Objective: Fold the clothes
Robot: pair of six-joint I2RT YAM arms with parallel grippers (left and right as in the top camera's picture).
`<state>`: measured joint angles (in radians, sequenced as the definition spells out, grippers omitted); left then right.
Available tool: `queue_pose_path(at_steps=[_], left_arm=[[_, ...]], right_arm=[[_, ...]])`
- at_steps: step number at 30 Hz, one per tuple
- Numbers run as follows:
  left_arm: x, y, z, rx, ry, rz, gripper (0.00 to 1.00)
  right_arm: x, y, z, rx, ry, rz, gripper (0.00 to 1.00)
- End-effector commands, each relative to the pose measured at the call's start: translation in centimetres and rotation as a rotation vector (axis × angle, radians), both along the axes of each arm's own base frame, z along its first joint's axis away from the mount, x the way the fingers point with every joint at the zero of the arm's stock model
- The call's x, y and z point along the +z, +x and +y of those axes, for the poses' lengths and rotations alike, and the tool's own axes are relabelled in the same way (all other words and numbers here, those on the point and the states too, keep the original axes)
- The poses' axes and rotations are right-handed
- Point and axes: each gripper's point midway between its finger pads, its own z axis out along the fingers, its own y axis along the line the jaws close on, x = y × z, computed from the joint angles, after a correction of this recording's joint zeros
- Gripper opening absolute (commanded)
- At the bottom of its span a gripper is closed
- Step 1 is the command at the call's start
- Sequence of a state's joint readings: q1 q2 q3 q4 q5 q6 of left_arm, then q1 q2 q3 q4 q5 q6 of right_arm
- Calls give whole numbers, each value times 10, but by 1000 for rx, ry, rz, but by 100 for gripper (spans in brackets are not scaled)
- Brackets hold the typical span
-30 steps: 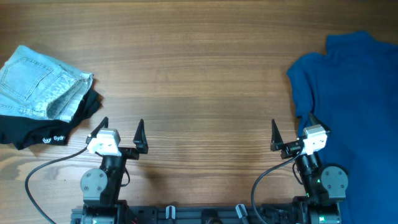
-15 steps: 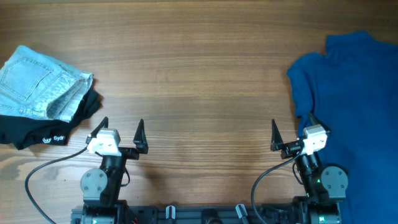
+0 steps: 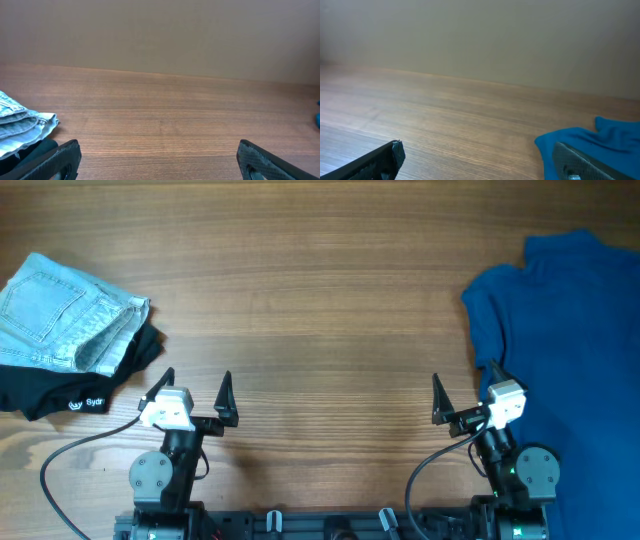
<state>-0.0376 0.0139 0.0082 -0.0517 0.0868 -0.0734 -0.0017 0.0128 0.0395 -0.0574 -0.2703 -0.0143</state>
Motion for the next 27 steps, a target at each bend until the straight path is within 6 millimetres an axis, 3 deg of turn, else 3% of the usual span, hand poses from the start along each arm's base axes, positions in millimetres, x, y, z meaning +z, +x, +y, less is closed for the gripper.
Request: queue_pose_path(at_steps=[1,3,6,10,14,17,19,23,24,27], left_arm=[[11,-1,3,15,-15,-27,100],[32,-3,5,25,-21,-58,100],[53,-6,5,27,-33,16,100],[77,20,3,33,-59,283,100],[92,63,-11,-24,-66,622,100],[73,84,-13,-24,-66,774,100],[56,89,-27,-97,-103,839,100],[43,88,-41,-173,-147,897,100],[43,88,-41,-173,-147,897,100],[43,88,-41,-173,-147,898,100]], right_arm=[[19,-12,25,158,67,-19,100],[24,-20,39,246,95,44,100],[40,-15,37,229,110,147,100],[75,25,37,209,169,410,100],[74,80,38,190,212,779,100],[47,115,41,187,256,925,100],[12,141,24,70,225,967,100],[-54,174,-68,-499,188,1018,95],[-73,180,-88,-564,177,1031,95],[-110,186,-116,-605,233,1085,96]])
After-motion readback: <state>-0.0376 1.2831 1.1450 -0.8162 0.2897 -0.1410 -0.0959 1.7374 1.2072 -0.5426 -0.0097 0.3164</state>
